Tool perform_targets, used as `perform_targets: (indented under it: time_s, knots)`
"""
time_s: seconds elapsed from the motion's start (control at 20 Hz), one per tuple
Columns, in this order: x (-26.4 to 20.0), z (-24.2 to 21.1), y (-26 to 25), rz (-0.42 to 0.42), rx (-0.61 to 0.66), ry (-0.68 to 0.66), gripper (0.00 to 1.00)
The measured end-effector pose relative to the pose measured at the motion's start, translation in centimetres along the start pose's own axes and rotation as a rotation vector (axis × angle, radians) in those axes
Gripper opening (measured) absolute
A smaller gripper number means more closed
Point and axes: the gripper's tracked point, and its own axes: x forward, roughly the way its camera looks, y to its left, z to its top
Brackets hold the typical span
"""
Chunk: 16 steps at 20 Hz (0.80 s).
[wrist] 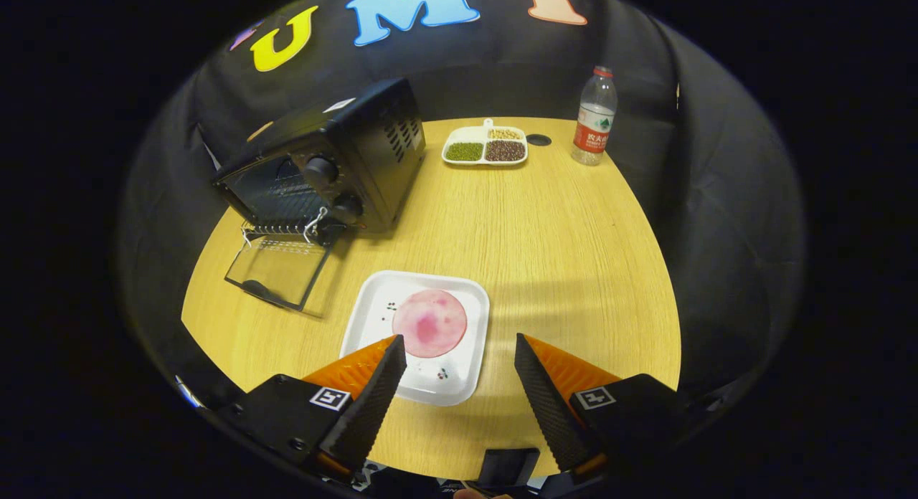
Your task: Open the toaster oven, put the food inside, and close the toaster oven door.
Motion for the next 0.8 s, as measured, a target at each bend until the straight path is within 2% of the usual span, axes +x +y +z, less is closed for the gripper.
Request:
perform_targets:
  time_s: [0.6, 0.75, 0.8]
  knots:
    - [4.3, -4.6, -2.1, -0.066, 0.038, 0.271, 0.95]
    - [4.2, -4.6, -2.2, -0.091, 0.027, 0.284, 0.94]
    - [4.3, -4.6, -1.9, -0.089, 0.027, 0.287, 0.86]
